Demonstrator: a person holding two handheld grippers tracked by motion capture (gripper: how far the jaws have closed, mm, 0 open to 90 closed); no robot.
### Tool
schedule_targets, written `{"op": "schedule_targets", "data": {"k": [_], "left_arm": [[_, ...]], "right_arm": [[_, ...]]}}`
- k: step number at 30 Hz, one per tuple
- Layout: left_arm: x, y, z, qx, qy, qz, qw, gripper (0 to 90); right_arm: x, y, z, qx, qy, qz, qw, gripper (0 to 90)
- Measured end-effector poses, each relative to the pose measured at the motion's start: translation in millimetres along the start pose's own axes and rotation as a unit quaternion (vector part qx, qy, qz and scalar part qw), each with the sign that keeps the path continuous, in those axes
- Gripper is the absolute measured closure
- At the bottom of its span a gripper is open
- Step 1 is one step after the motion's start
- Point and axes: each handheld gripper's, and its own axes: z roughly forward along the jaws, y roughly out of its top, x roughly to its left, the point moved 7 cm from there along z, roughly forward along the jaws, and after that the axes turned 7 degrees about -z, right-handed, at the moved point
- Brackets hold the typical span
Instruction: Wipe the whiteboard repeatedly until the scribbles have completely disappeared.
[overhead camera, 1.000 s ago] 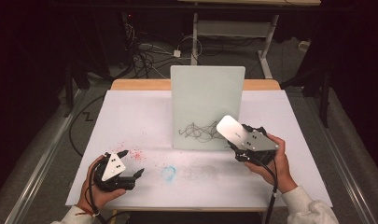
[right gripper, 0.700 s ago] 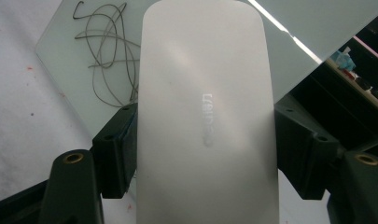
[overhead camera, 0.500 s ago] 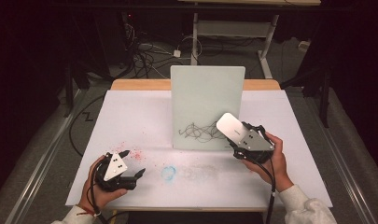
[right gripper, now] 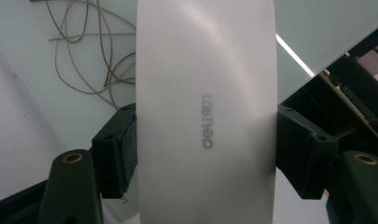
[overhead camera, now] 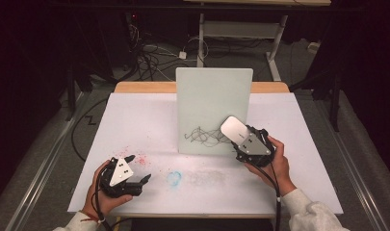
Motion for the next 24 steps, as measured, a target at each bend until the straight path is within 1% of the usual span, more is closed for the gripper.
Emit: {"op": "schedule_targets", "data": {"k": [1, 3, 6, 7, 9, 11, 13, 14, 17, 18, 19, 21, 23, 24], "left_arm": [[-0.2, -0.2, 0.1, 0.001, 0.000, 0.001, 1.0000, 17.5], [-0.3, 0.2, -1.0, -0.001, 0.003, 0.003, 1.0000, 18.1], [0.0, 1.7, -2.5, -0.010, 0.005, -0.002, 0.9999, 18.6], [0.2, 1.7, -2.4, -0.010, 0.005, -0.002, 0.9999, 18.6], [0.2, 0.9, -2.0, -0.005, 0.005, 0.002, 1.0000, 18.6], [-0.4, 1.1, -1.8, -0.005, 0.005, 0.002, 1.0000, 18.6], [-0.4, 1.7, -2.5, -0.008, 0.006, 0.003, 0.9999, 18.6], [-0.4, 1.7, -2.6, -0.008, 0.005, 0.002, 0.9999, 18.6], [-0.1, 0.9, -2.7, -0.006, 0.006, 0.002, 1.0000, 18.6], [-0.4, 0.9, -2.8, -0.007, 0.006, 0.001, 1.0000, 18.6], [-0.5, 0.9, -3.0, -0.008, 0.005, 0.000, 1.0000, 18.6], [-0.2, 0.6, -3.6, -0.006, 0.007, 0.003, 1.0000, 18.6], [0.4, 0.4, -4.2, -0.005, 0.006, 0.004, 1.0000, 18.6], [0.4, 0.4, -4.4, -0.006, 0.007, 0.004, 1.0000, 18.6]], "right_arm": [[1.3, -0.5, 1.7, 0.002, 0.001, 0.003, 1.0000, 30.8], [3.6, 0.0, 3.5, -0.002, -0.005, -0.006, 1.0000, 30.8], [6.8, 0.7, 4.9, -0.005, -0.007, -0.004, 1.0000, 30.8], [8.0, 1.3, 5.5, -0.007, -0.008, -0.009, 0.9999, 30.8], [12.1, 3.8, 7.3, -0.011, -0.003, -0.008, 0.9999, 30.8], [16.4, 6.7, 9.4, -0.012, -0.005, -0.015, 0.9998, 30.8], [21.5, 10.7, 11.8, -0.016, 0.001, -0.019, 0.9997, 30.8], [24.4, 12.5, 13.0, -0.015, 0.000, -0.024, 0.9996, 30.8], [35.4, 18.1, 17.2, -0.016, 0.010, -0.039, 0.9991, 30.8], [38.1, 18.8, 18.1, -0.011, 0.004, -0.050, 0.9987, 30.8], [39.9, 19.3, 18.6, -0.009, 0.001, -0.055, 0.9985, 30.8], [39.1, 19.2, 18.3, -0.011, 0.003, -0.053, 0.9985, 30.8], [38.7, 17.8, 17.2, -0.003, 0.001, -0.049, 0.9988, 30.8], [37.5, 16.1, 16.4, 0.001, -0.001, -0.053, 0.9986, 30.8]]}}
